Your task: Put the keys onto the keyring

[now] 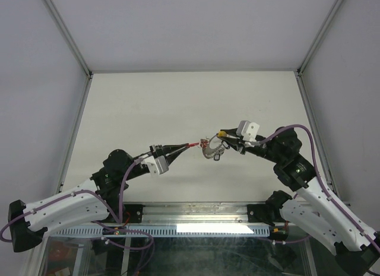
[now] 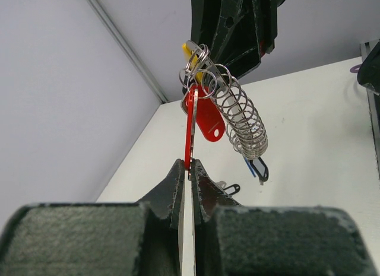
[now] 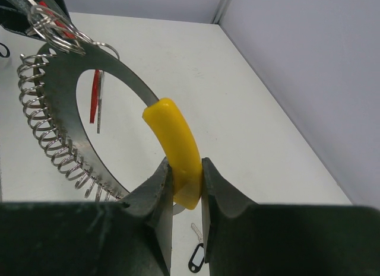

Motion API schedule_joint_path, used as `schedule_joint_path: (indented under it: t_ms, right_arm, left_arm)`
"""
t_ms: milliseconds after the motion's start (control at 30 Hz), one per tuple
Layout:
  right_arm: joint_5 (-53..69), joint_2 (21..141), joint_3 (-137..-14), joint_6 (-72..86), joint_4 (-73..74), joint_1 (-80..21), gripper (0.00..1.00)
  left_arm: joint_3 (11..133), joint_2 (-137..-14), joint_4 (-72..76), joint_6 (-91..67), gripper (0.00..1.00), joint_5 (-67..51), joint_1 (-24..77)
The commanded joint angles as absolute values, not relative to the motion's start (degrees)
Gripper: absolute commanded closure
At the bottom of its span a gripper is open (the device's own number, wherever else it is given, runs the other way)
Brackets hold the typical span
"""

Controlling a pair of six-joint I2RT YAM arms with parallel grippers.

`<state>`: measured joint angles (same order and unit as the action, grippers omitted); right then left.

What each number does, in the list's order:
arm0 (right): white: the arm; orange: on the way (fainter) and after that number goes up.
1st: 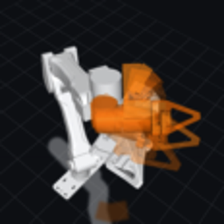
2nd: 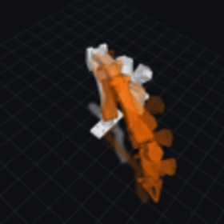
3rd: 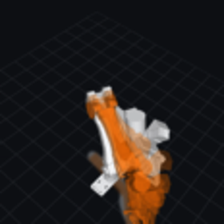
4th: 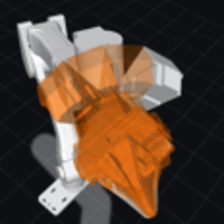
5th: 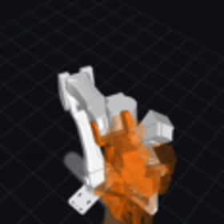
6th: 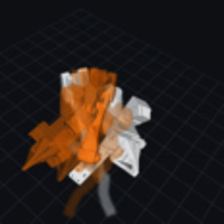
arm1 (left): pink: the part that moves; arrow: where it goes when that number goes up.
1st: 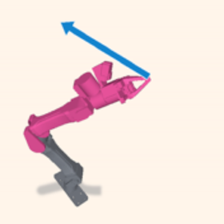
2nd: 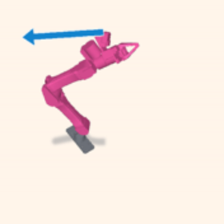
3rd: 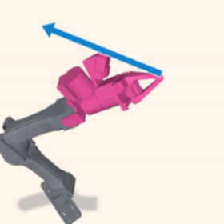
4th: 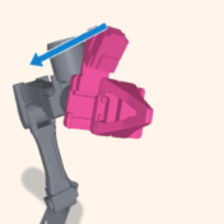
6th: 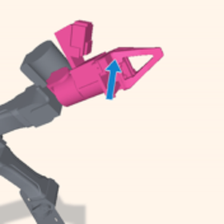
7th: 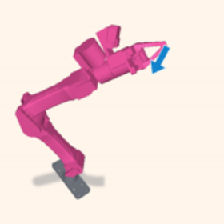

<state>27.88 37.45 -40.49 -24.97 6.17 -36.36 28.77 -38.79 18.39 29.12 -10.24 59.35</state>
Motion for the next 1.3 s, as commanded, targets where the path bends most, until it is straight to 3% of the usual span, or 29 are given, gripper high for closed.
schedule_joint_path:
  t_ms: [0,733,1267]
  right_arm:
    - [25.54,35.95,-40.55,-26.30,0.98,-36.47,0.97]
    - [22.97,37.29,-40.16,-22.44,2.22,-36.49,0.93]
    - [25.40,36.75,-35.60,-17.16,-2.08,-36.49,0.71]
  left_arm:
    - [32.31,-36.95,16.30,31.60,1.00,-7.68,60.12]
    - [39.99,-40.08,8.08,39.09,1.00,-5.93,60.12]
    - [47.94,-44.31,3.26,44.91,1.00,-5.21,60.12]
